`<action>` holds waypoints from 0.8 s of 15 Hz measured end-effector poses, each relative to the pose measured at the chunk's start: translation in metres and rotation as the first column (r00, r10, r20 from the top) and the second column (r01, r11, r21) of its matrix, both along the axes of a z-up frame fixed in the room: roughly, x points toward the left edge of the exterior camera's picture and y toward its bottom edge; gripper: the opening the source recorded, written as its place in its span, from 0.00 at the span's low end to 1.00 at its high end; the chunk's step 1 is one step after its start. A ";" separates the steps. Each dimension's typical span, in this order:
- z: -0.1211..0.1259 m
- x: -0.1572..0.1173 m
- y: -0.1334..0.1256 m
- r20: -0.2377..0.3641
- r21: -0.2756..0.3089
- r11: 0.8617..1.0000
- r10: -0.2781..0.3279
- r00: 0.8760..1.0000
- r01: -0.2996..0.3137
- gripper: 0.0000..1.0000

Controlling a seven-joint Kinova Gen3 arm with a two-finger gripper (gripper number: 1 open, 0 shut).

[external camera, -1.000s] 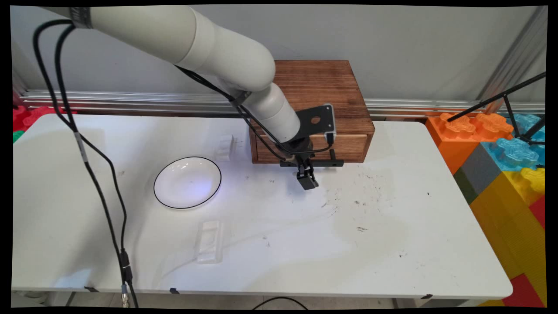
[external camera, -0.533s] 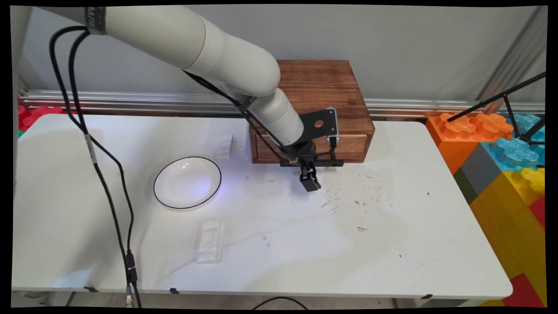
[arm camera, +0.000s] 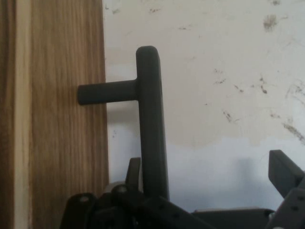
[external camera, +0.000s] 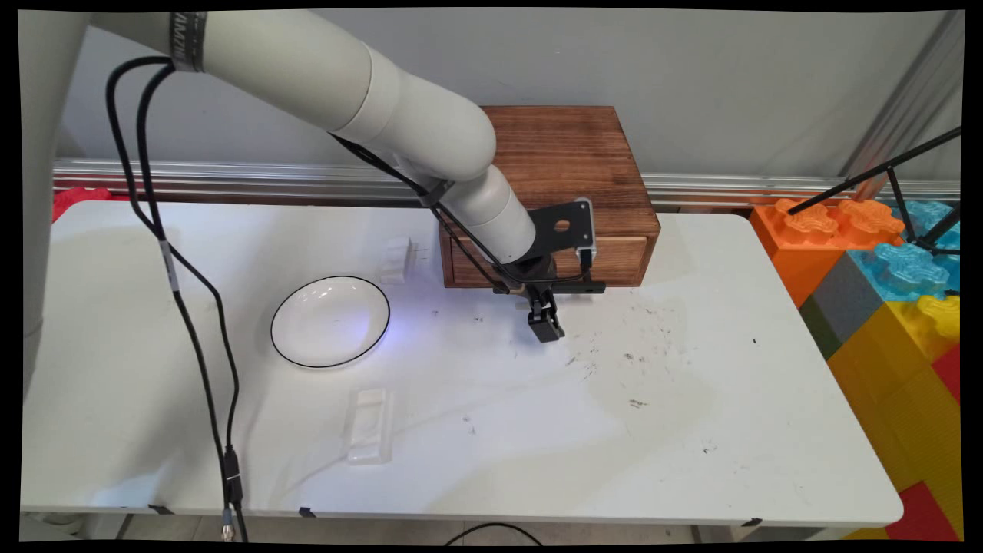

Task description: Open the drawer

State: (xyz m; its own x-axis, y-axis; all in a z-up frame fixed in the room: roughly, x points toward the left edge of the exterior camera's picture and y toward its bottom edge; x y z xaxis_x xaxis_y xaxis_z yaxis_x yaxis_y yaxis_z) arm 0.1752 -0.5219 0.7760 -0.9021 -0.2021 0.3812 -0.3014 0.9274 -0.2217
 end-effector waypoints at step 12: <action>-0.007 -0.001 0.010 -0.021 0.020 1.000 0.013 1.000 -0.012 1.00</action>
